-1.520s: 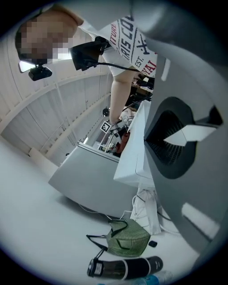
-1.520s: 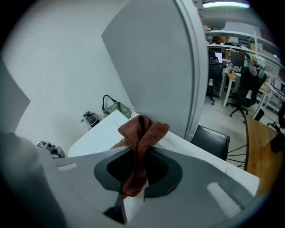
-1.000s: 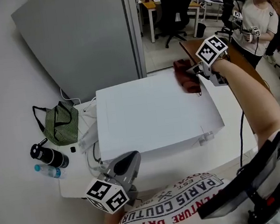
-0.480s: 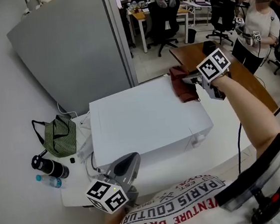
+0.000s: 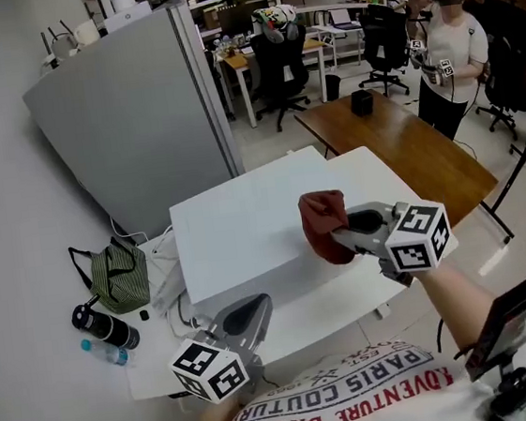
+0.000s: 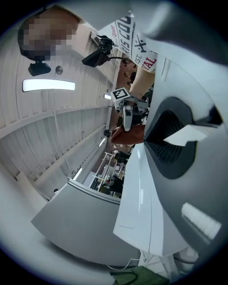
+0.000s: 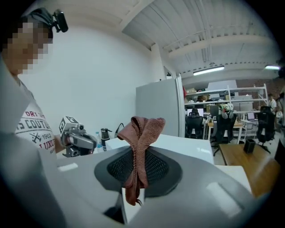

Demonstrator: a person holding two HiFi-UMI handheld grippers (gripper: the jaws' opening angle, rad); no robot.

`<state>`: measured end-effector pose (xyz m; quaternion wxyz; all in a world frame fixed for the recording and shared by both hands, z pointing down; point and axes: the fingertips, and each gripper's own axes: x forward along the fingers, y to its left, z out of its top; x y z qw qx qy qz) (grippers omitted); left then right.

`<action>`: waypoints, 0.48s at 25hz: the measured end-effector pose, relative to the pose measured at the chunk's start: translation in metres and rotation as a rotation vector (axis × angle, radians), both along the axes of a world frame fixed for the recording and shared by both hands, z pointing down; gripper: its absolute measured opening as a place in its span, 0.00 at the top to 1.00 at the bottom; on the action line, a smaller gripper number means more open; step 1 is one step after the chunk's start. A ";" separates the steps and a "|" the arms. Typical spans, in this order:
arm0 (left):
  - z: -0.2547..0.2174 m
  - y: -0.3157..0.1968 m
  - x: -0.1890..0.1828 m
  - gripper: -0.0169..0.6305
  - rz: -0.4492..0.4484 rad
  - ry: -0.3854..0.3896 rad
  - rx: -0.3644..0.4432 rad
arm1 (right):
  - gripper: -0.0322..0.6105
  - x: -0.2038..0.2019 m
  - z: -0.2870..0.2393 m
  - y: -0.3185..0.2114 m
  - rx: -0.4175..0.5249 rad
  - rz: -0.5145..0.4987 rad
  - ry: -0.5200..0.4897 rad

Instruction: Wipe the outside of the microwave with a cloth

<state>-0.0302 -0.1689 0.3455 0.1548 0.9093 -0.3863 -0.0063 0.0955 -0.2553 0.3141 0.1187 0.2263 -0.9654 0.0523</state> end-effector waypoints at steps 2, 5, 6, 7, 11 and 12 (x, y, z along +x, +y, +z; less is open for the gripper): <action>0.005 0.021 0.001 0.96 0.032 0.001 -0.011 | 0.88 -0.008 0.015 0.043 -0.008 0.009 -0.030; 0.019 0.052 -0.003 0.96 0.055 0.009 -0.048 | 0.88 -0.024 0.045 0.101 -0.054 0.009 -0.050; 0.024 0.061 -0.005 0.96 0.060 0.009 -0.061 | 0.88 -0.028 0.053 0.117 -0.077 0.011 -0.057; 0.027 0.070 -0.005 0.96 0.063 0.008 -0.071 | 0.88 -0.030 0.060 0.132 -0.098 0.013 -0.063; 0.029 0.108 0.006 0.96 0.067 -0.007 -0.072 | 0.88 -0.031 0.069 0.179 -0.131 -0.015 -0.084; 0.027 0.117 0.010 0.96 0.062 -0.013 -0.067 | 0.88 -0.029 0.068 0.189 -0.124 -0.026 -0.090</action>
